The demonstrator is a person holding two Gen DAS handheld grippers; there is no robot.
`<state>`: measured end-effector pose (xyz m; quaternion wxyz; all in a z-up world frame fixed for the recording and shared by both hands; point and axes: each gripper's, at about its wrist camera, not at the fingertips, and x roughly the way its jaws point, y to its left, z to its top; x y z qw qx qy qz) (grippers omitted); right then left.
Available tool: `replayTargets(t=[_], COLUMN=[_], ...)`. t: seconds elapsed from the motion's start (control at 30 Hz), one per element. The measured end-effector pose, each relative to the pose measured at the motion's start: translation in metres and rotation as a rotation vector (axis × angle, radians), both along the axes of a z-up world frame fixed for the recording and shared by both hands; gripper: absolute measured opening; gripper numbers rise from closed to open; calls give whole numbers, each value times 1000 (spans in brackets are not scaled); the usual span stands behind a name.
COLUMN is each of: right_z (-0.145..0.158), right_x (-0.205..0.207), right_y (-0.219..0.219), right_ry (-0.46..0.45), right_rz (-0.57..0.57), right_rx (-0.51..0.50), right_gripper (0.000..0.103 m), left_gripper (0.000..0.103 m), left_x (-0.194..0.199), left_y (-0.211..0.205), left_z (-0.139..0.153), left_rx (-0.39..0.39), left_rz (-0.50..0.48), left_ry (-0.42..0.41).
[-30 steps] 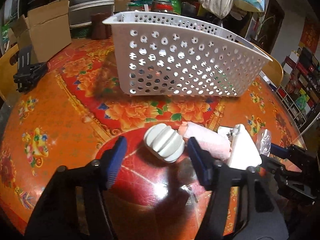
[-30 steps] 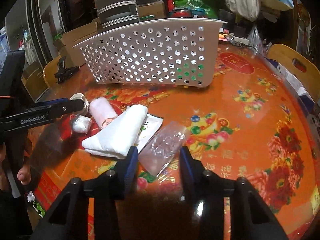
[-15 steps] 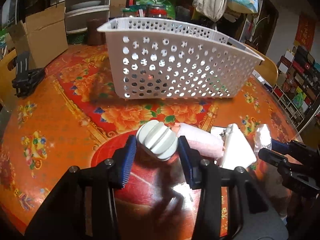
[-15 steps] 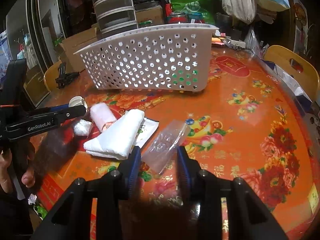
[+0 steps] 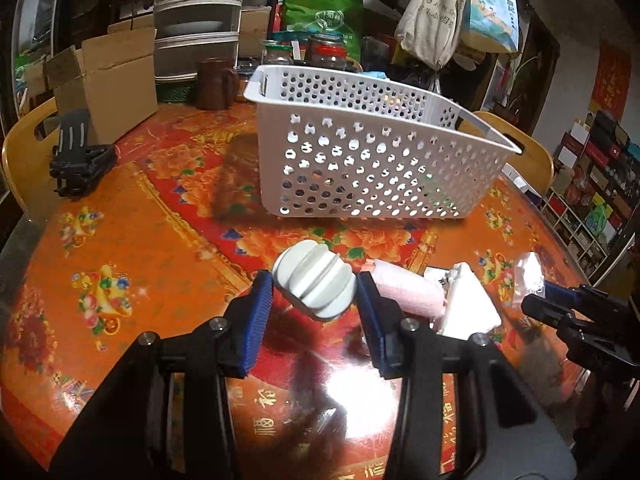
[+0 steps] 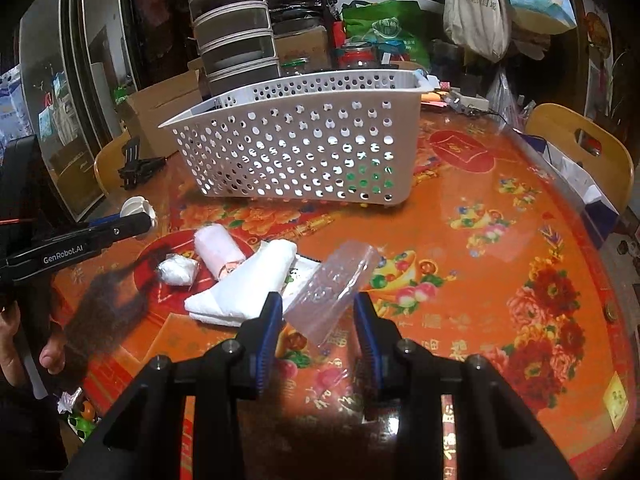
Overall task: Organize soft objects
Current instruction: 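Grasp the white sock bundle with the left tool while the right tool grasps the clear bag, then carry both items into the white basket and open both tools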
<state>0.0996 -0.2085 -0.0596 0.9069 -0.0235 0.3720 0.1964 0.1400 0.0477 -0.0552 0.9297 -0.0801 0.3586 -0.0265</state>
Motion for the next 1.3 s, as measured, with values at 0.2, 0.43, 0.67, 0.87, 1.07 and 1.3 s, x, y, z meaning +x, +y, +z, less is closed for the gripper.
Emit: replayTargets(t=[0.2,0.43,0.67,0.87,1.07,1.3], right_z=[9,26,56,97,134,154], right_x=[-5,-4,3,15,49,98], right_y=[2,-4,-15,-13,-5,12], right_ry=[-19,-43,-82,-143,-170,-136], right_rz=[10,6,-6,2,4,14], right_rx=[-1,13,20,-12,-44,-79], right_gripper=[35,35,34,34,34,33], left_gripper=[40,40,40,40,40,40], left_x=[-9,-20,-19,-8,21,82], left_y=[5,12,12,7,-4,-8], left_z=[13,36,74,112,153,190], left_rx=[-1,-1,10,17,31,45], left_rz=[8,19,5,-24,-62,-75], left_ry=[-29,-72,-123,-163,-177,-127])
